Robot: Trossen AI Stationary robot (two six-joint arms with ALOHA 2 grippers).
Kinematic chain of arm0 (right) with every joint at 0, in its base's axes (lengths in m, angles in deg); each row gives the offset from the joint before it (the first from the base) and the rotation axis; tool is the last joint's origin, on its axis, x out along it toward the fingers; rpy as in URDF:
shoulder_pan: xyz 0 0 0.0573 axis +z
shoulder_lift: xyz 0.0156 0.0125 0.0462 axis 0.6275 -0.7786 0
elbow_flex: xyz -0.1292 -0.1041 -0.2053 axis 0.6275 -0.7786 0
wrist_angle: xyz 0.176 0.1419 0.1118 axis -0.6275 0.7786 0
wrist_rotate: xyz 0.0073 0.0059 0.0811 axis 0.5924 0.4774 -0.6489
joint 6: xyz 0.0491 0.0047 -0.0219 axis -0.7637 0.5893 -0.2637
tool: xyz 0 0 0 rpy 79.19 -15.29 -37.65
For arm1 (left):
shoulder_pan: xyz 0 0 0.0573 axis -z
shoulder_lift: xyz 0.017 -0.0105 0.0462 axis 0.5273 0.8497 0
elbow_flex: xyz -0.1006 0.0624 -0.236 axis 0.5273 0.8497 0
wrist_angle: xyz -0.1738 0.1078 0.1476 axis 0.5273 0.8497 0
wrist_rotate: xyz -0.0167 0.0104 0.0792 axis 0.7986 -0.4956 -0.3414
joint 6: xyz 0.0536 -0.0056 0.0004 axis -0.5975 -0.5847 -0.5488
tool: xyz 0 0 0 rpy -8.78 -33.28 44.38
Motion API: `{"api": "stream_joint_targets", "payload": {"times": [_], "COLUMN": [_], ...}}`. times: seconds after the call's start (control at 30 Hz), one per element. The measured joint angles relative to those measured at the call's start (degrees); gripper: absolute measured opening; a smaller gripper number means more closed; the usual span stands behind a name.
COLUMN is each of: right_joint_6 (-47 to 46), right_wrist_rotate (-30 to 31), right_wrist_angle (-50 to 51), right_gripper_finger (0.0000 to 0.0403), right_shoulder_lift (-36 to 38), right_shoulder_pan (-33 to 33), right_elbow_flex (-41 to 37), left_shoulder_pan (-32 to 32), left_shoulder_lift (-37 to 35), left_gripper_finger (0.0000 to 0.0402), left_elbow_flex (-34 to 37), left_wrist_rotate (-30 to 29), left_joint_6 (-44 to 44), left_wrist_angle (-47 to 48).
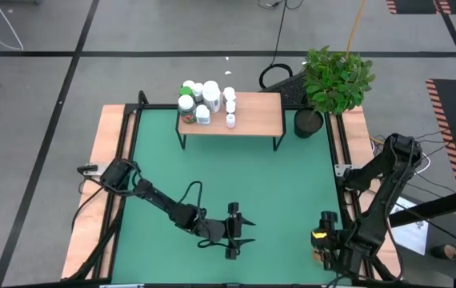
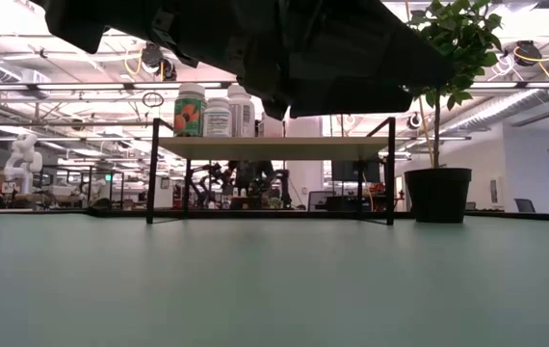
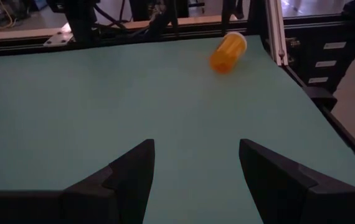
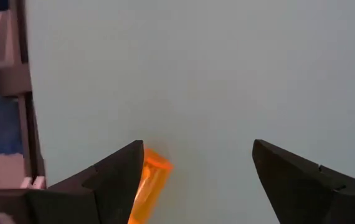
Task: Pick and place medicine bottles onto shelf by color
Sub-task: Put the orange bottle on the shelf
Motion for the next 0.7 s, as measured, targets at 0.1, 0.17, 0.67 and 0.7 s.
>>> {"api": "stream_joint_targets", "payload": {"times": [0.1, 0.17, 0.67, 0.7], "right_joint_6": [-7.21, -10.91, -17.04, -17.13], "right_wrist_rotate": [-4.67, -9.92, -11.10, -11.58], "right_wrist_angle": [0.43, -0.75, -6.62, -6.24], "right_gripper_finger": [0.0293, 0.0289, 0.0283, 0.0283], "right_shoulder_lift": [0.00, 0.00, -4.32, -4.67], "right_shoulder_pan": [-0.02, 0.03, 1.61, 1.60], "right_elbow_flex": [0.00, 0.00, 0.04, 0.03], "left_shoulder_pan": [-0.01, -0.20, -0.52, -0.55], "left_shoulder_lift": [0.00, 0.00, 1.20, 1.20], "left_gripper_finger": [0.0237, 0.0237, 0.0237, 0.0237], "left_elbow_flex": [0.00, 0.00, -0.09, -0.09], "left_wrist_rotate": [-0.01, 0.00, 0.03, 0.02], "left_joint_6": [0.68, 1.26, 1.73, 1.73], "left_wrist_angle": [0.01, 0.00, 0.87, 1.18]}}
